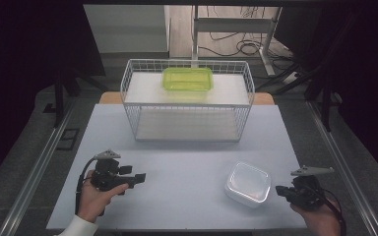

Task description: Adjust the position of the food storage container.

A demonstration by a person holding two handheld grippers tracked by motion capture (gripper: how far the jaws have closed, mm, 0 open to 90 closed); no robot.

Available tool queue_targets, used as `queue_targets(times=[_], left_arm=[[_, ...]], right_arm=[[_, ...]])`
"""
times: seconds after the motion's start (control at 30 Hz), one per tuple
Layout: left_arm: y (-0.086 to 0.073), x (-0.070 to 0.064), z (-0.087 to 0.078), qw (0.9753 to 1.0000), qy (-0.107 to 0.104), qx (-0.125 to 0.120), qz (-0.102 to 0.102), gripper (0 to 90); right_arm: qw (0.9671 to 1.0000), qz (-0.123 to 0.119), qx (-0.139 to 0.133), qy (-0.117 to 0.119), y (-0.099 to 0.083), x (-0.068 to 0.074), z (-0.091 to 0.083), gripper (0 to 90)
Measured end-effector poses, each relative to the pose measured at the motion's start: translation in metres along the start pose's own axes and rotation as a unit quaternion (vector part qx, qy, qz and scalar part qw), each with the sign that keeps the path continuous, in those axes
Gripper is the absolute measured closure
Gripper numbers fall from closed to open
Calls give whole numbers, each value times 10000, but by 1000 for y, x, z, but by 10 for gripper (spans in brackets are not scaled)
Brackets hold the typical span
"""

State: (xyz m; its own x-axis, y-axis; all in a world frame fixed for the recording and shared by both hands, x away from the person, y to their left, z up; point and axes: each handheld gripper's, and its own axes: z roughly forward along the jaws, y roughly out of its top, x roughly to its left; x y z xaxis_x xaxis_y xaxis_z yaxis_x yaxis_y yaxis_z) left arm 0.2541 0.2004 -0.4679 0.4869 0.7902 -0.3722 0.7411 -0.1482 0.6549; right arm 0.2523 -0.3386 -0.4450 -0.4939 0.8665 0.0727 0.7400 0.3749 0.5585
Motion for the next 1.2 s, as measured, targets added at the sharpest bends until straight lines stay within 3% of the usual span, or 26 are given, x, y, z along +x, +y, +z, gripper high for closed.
queue_targets(times=[0.27,0.4,0.77,0.97,1.2], left_arm=[[0,2,-3,10000,16,-26,-45,302],[0,2,-1,10000,-7,9,-34,301],[0,3,0,10000,-22,38,-26,301],[0,4,0,10000,-20,45,-42,301],[0,4,1,10000,-23,60,-40,299]], right_arm=[[9995,94,266,-147,-2,-5,16,888],[9988,19,465,-153,-1,-1,24,888],[9988,67,472,-101,7,4,31,888],[9987,62,474,-183,12,7,34,888],[9989,18,457,-82,21,16,42,888]])
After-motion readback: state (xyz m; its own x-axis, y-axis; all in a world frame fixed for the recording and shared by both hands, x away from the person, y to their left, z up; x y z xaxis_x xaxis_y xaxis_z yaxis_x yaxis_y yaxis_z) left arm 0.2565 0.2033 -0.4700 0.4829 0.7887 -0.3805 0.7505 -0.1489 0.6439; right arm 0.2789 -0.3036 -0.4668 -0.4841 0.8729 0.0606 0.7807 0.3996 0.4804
